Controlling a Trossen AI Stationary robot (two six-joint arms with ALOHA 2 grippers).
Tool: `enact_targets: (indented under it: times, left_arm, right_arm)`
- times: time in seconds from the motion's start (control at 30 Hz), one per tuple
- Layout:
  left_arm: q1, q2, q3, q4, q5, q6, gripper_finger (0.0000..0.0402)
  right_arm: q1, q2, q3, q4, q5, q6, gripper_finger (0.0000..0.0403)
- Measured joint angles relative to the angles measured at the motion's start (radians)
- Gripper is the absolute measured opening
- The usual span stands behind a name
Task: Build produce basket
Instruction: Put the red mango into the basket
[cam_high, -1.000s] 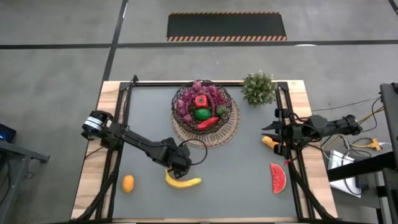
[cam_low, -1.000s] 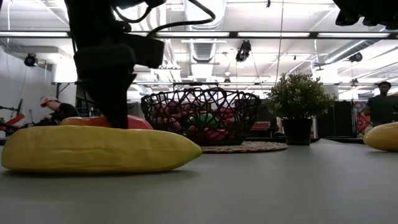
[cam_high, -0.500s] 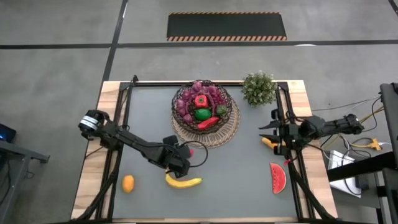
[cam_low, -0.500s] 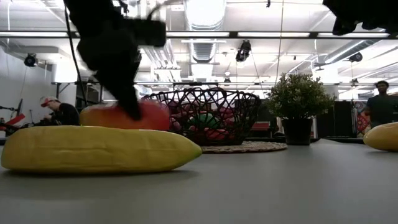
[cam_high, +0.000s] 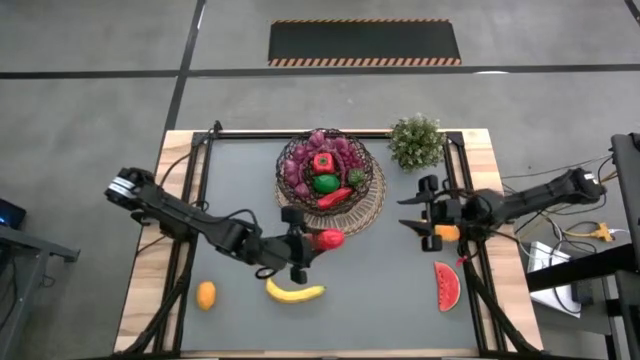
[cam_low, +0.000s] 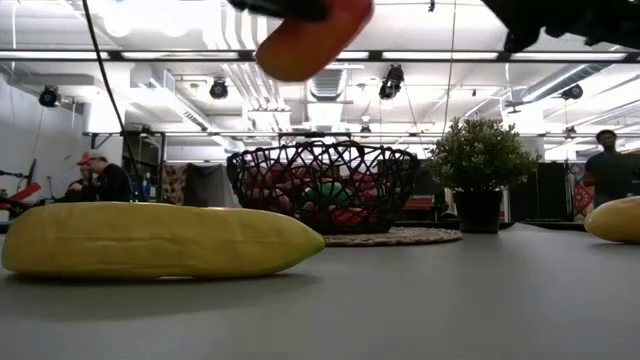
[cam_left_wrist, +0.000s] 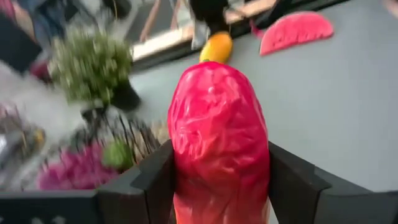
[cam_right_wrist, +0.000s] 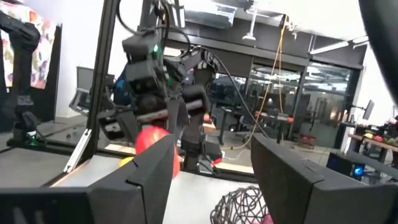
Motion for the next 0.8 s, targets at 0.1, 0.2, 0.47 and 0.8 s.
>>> enact_targets:
  times: [0.1, 0.2, 0.47, 0.8]
  left_arm:
    - [0.006, -0.013, -0.039, 0.121, 0.009, 0.108, 0.0189]
    - [0.014, -0.024, -0.106, 0.242, 0.016, 0.189, 0.0190]
    - [0.084, -0.099, -0.282, 0.557, 0.054, 0.339, 0.0191]
    - [0.176, -0.249, -0.437, 0.728, 0.184, 0.379, 0.0191]
  right_arm:
    - [0.000, 0.089, 0.034, 0.050, 0.000, 0.012, 0.0203]
    - [0.000, 0.175, 0.087, 0.040, -0.003, 0.018, 0.0203]
    - [0.000, 0.379, 0.256, 0.045, -0.012, 0.008, 0.0203]
    - [-0.011, 0.535, 0.447, 0.046, 0.009, -0.030, 0.0203]
